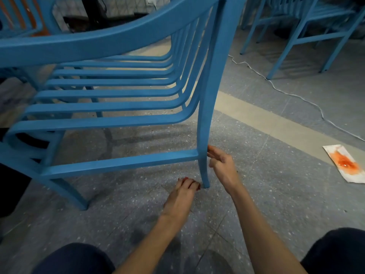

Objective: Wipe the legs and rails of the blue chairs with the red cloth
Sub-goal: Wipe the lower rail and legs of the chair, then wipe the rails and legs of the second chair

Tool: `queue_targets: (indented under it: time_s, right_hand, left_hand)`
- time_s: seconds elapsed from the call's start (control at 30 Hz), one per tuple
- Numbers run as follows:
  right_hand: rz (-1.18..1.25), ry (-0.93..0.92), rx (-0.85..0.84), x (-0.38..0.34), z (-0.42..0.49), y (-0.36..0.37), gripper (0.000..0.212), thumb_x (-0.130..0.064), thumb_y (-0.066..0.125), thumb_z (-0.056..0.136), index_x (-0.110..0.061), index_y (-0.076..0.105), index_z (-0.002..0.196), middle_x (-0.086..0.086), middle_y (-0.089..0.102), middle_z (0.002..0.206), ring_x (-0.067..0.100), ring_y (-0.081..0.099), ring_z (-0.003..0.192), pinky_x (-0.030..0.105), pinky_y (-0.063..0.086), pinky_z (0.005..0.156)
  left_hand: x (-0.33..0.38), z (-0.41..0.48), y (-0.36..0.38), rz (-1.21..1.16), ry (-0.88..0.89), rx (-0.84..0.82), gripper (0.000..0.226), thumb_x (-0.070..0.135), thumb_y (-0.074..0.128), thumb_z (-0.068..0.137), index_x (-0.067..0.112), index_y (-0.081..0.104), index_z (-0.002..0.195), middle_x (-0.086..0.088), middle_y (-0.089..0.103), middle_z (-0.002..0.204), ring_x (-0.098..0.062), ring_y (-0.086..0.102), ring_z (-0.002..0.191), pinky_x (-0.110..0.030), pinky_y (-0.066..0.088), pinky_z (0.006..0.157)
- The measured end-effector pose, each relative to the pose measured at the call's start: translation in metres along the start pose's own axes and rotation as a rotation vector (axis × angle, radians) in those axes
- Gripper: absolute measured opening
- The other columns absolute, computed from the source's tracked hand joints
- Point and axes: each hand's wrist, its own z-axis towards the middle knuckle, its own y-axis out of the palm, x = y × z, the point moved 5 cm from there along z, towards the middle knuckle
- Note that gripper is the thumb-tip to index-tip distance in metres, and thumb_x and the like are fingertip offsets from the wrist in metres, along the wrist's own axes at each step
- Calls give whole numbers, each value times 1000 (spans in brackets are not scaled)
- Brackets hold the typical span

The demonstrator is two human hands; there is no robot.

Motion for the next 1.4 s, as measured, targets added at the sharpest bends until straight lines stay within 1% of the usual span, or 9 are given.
queue_targets:
  time_s: [0.1, 0.23, 0.47, 0.6, 0.73, 0.93, 1.1, 1.23, 1.4]
  right_hand:
    - [34, 2, 18, 0, -1, -1, 65, 20, 37, 79, -11, 56, 134, 1, 60, 133, 12, 54, 123, 2, 46, 77]
    - [38, 23, 61, -1, 6, -5, 58, 15, 39, 80, -8, 60, 129, 3, 63, 128, 13, 54, 122, 4, 45, 80]
    - [-217, 115, -4, -35, -1, -13, 58, 16, 36, 83, -10, 59, 130, 3, 63, 124, 15, 55, 120, 25, 41, 100]
    - [-378, 417, -218, -59, -19, -12, 48, -2, 44, 94, -12, 44, 141, 9, 56, 117, 22, 55, 102, 29, 42, 79]
    - [-279, 618, -311, -107, -54, -3, 30, -17, 44, 99, -10, 57, 125, 7, 55, 100, 20, 50, 83, 27, 38, 60]
    - [-209, 706, -473, -220, -97, 4, 36, -39, 40, 101, -17, 54, 126, 7, 63, 116, 23, 63, 97, 43, 49, 90]
    - [-157, 715, -640, -331, -119, 2, 39, -39, 48, 98, -21, 49, 133, 6, 63, 118, 22, 65, 97, 41, 52, 87]
    - [-51, 687, -722, -430, -117, -3, 36, -35, 58, 94, -21, 54, 126, 3, 65, 104, 22, 66, 87, 36, 51, 76]
    - [55, 551, -684, -531, -76, -13, 36, -16, 65, 89, -11, 55, 123, 4, 66, 90, 21, 63, 80, 39, 53, 81]
  left_hand:
    - [-22, -6, 8, -302, -219, 36, 37, 8, 48, 94, 19, 52, 130, -3, 53, 128, -16, 51, 112, -30, 42, 99]
    - [-40, 3, 1, -572, -482, 12, 33, 20, 32, 102, 19, 52, 128, -1, 55, 105, -13, 52, 90, -26, 41, 79]
    - [-32, 0, -45, -961, -765, 108, 33, 25, 37, 102, 15, 55, 128, -9, 59, 121, -24, 57, 105, -33, 48, 91]
    - [-1, -10, -94, -1176, -857, 142, 25, 21, 41, 101, 14, 62, 113, -6, 63, 107, -17, 61, 89, -25, 52, 75]
    - [27, -29, -153, -1298, -958, 156, 23, 21, 43, 100, 16, 62, 111, -7, 65, 110, -20, 62, 97, -36, 51, 92]
    - [66, -87, -265, -1453, -1122, 189, 19, 21, 45, 100, 18, 63, 104, 1, 65, 91, -12, 62, 83, -26, 52, 67]
    - [101, -131, -364, -1521, -1114, 265, 19, 25, 46, 99, 23, 65, 102, -4, 70, 103, -17, 67, 92, -34, 55, 78]
    - [129, -130, -455, -1610, -1025, 454, 21, 22, 44, 99, 19, 65, 105, -1, 73, 94, -11, 69, 83, -28, 56, 70]
    - [149, -90, -546, -1683, -825, 585, 31, 22, 41, 100, 11, 57, 124, -12, 65, 118, -22, 64, 101, -40, 52, 92]
